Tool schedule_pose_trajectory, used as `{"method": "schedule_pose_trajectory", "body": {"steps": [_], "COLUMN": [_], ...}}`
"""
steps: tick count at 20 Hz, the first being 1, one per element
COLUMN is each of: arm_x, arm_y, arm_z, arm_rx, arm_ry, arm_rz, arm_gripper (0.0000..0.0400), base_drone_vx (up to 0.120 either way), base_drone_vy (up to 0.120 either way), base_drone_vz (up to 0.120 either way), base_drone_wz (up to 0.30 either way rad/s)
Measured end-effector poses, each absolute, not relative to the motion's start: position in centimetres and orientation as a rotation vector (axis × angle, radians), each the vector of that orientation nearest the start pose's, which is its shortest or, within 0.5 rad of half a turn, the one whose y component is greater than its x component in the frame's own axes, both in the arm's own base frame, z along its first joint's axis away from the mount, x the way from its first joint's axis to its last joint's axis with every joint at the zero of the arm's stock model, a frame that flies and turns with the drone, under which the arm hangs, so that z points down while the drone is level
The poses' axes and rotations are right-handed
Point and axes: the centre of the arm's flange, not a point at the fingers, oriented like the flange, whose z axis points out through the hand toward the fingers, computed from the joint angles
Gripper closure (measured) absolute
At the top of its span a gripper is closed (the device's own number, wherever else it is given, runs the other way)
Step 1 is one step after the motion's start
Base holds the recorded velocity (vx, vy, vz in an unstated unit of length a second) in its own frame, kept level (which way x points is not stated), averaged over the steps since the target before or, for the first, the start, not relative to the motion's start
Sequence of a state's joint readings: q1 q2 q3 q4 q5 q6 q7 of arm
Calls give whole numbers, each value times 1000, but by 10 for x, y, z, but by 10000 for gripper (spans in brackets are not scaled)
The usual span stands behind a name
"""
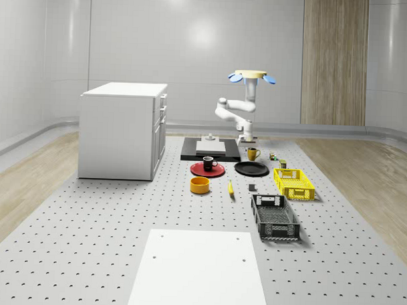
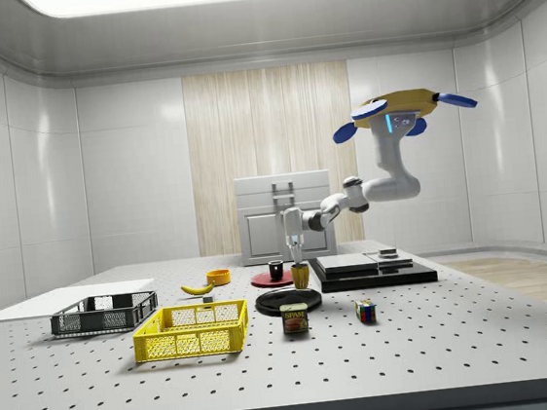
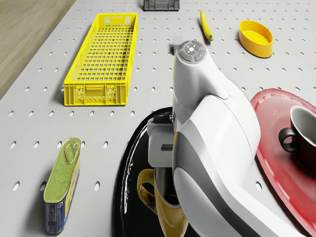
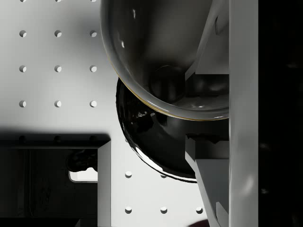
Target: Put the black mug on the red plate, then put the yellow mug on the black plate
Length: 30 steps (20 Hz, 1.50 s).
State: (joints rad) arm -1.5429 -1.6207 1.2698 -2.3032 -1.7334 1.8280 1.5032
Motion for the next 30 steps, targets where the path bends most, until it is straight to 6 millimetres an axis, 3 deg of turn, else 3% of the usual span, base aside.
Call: {"method": "schedule_pose_trajectory", "body": {"steps": [12,26,30], "arm_x": [467,466,466], "arm_y": [80,79,79], "arm_z": [562,610,615], "arm_rx": [3,3,3], "arm_ry": [-4,-4,-4], "arm_rz": [786,786,786], "arm_gripper": [290,290,116], "base_drone_vx": [100,0,0], "base_drone_vy": [0,0,0], "base_drone_vz": [0,0,0], "base_drone_wz": [0,0,0]}}
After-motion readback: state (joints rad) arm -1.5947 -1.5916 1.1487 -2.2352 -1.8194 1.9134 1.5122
